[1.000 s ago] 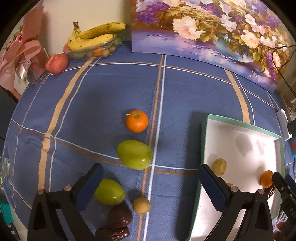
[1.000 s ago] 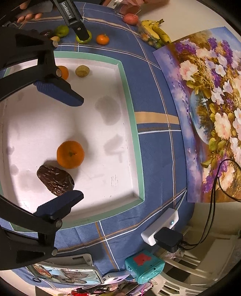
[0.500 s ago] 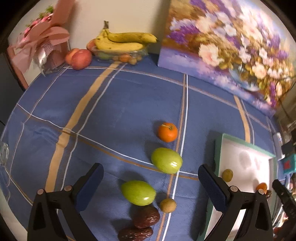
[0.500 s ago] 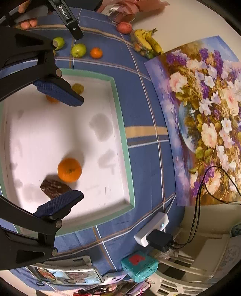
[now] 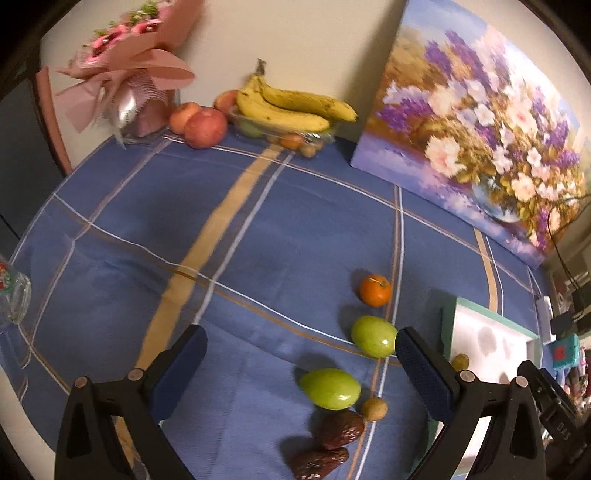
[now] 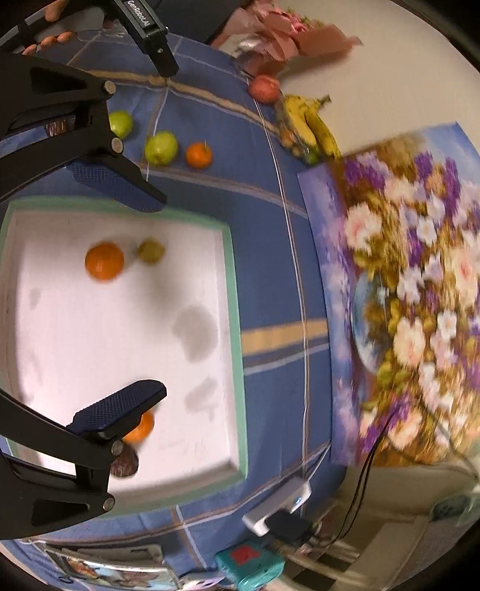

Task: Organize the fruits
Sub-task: 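Move both open tools back toward the row of fruits, then grasp a small round yellow-brown fruit with the right tool while the left tool grasps a green mango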

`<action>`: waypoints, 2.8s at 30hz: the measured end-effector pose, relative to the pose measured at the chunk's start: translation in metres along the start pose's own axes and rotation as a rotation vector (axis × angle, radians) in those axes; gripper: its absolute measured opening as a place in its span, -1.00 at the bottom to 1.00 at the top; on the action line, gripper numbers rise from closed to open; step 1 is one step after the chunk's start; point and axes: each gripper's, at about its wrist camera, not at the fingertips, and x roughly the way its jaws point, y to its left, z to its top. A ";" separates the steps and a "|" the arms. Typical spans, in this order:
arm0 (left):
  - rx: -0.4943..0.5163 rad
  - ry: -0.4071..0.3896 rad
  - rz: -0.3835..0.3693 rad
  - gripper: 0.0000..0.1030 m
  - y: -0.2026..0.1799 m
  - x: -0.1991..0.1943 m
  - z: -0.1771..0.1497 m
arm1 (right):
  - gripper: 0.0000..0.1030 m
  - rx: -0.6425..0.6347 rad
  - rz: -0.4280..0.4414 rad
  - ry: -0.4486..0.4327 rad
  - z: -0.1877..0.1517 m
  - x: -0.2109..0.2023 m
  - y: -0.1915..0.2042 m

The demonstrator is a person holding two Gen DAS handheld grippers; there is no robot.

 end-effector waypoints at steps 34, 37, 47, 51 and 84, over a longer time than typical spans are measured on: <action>-0.146 0.203 0.035 0.94 0.044 0.053 -0.029 | -0.09 -0.177 0.209 0.246 -0.057 0.072 0.122; -0.153 0.206 0.032 0.95 0.045 0.055 -0.029 | -0.14 -0.172 0.221 0.264 -0.060 0.078 0.124; -0.150 0.222 -0.001 0.94 0.037 0.059 -0.029 | -0.47 -0.177 0.240 0.281 -0.062 0.079 0.127; -0.124 0.227 -0.018 0.95 0.028 0.060 -0.030 | -0.49 -0.188 0.243 0.280 -0.061 0.077 0.128; 0.013 0.282 -0.136 0.11 -0.023 0.067 -0.038 | -0.49 -0.130 0.202 0.160 -0.034 0.026 0.071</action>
